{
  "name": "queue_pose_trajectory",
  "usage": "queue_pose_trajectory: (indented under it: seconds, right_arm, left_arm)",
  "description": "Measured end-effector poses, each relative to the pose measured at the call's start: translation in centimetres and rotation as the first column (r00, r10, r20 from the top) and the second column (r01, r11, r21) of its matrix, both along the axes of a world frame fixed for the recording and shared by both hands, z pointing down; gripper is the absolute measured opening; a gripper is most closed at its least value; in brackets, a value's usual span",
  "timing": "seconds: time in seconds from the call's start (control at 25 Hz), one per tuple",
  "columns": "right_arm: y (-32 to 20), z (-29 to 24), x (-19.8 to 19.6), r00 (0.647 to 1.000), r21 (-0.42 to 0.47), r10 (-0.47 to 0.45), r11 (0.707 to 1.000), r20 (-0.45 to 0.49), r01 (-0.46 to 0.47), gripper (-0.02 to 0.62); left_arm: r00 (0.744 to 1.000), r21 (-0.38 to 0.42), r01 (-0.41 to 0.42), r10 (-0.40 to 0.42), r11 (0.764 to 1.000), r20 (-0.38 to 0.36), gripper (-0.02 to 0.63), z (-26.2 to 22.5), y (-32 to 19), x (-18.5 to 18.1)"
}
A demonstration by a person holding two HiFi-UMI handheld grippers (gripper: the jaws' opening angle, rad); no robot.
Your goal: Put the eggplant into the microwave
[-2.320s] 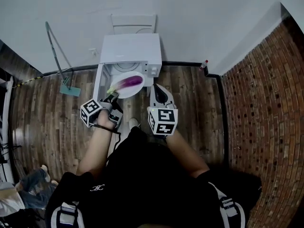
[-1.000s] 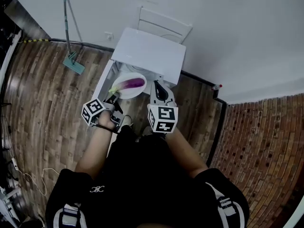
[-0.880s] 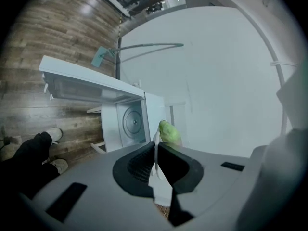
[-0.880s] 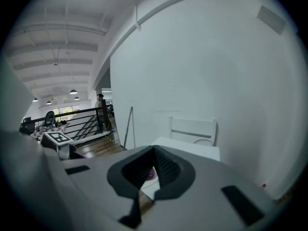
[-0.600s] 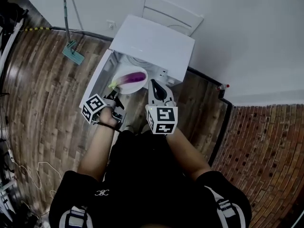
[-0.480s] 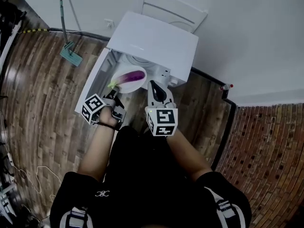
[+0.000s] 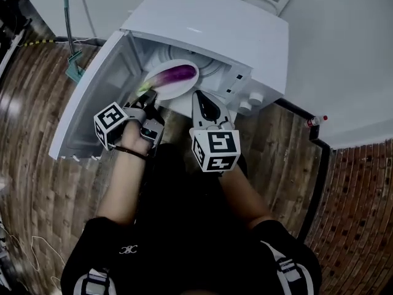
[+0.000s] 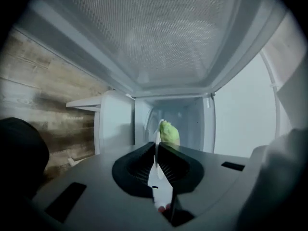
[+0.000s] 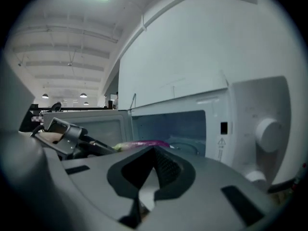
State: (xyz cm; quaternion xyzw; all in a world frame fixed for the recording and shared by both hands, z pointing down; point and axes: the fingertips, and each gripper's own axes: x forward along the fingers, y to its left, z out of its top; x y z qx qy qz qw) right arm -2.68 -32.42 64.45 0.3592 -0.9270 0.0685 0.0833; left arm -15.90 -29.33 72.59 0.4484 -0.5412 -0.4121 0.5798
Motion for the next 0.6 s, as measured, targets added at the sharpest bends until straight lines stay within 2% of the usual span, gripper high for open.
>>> queue_pose_trajectory:
  seconds: [0.08,0.28,0.6]
  right_arm:
    - [-0.4,1.8,0.1,1.000,-0.007,0.006,1.000,-0.007,-0.006,0.009]
    - [-0.5,3.8,0.6,0.999,-0.069,0.004,0.998,-0.040,-0.007,0.009]
    - [-1.7,5.1,0.5,1.000,-0.067,0.011,0.998,0.024,-0.009,0.009]
  left_arm:
    - [1.000,0.014,-0.008,0.007,1.000,0.015,0.021,0.4,-1.5,-0.3]
    - [0.998,-0.039,-0.028,0.030,0.999,0.062,0.022,1.1,-3.8,-0.6]
    - [0.995,0.002,-0.060,0.060,0.998,0.075,0.023,2.0,-8.9,-0.9]
